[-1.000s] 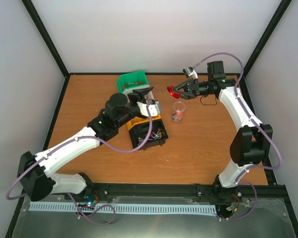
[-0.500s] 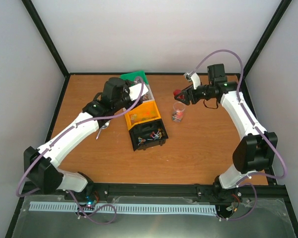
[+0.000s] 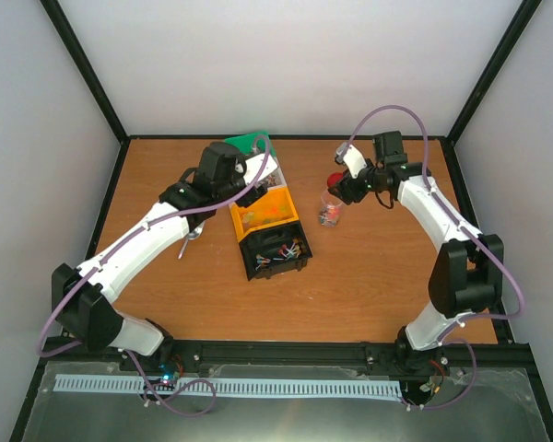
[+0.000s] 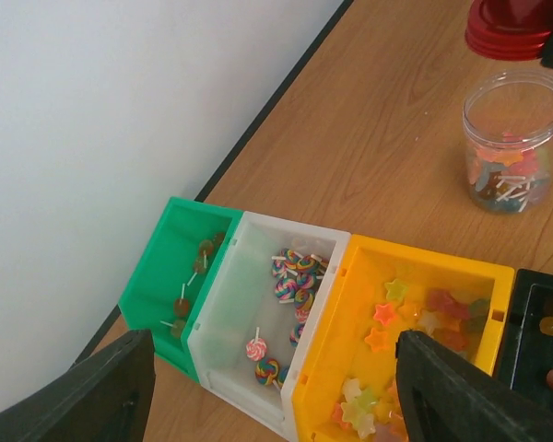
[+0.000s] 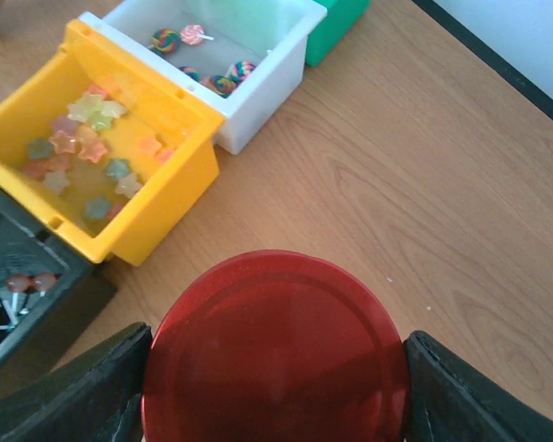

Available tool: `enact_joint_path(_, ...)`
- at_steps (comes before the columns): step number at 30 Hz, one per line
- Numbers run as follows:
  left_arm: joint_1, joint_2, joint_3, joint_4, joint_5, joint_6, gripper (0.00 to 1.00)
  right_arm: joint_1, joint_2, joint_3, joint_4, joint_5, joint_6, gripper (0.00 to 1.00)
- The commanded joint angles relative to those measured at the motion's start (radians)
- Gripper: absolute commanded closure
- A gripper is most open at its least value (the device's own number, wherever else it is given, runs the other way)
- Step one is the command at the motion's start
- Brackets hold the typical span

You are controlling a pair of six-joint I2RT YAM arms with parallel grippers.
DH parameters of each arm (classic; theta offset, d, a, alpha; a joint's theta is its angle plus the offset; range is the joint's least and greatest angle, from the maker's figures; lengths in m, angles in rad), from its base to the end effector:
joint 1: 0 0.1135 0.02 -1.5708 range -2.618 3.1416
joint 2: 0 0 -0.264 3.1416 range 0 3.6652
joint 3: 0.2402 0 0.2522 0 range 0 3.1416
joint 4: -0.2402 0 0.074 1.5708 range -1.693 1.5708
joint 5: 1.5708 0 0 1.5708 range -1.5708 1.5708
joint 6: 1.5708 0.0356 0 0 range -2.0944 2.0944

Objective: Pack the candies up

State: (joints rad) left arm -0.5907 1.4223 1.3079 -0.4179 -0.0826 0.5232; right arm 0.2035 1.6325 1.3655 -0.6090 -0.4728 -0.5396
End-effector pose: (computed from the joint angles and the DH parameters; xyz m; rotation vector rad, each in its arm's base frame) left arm 0.2720 -0.1788 0.3507 1.0684 1.8096 0.0462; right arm 0.3454 0.0878 0.2890 -1.0455 2.1179 0.4163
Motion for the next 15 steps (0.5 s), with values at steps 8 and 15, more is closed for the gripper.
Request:
enact_joint_path(8, 0.005, 0.024, 0.075, -0.028, 0.005, -0.030, 0.26, 0.020, 0.091, -0.011, 0.081, 0.045, -0.019, 0.29)
enact_joint_path(15, 0.004, 0.021, 0.072, -0.026, 0.001, -0.023, 0.26, 0.033, 0.106, -0.030, 0.074, 0.049, -0.029, 0.27)
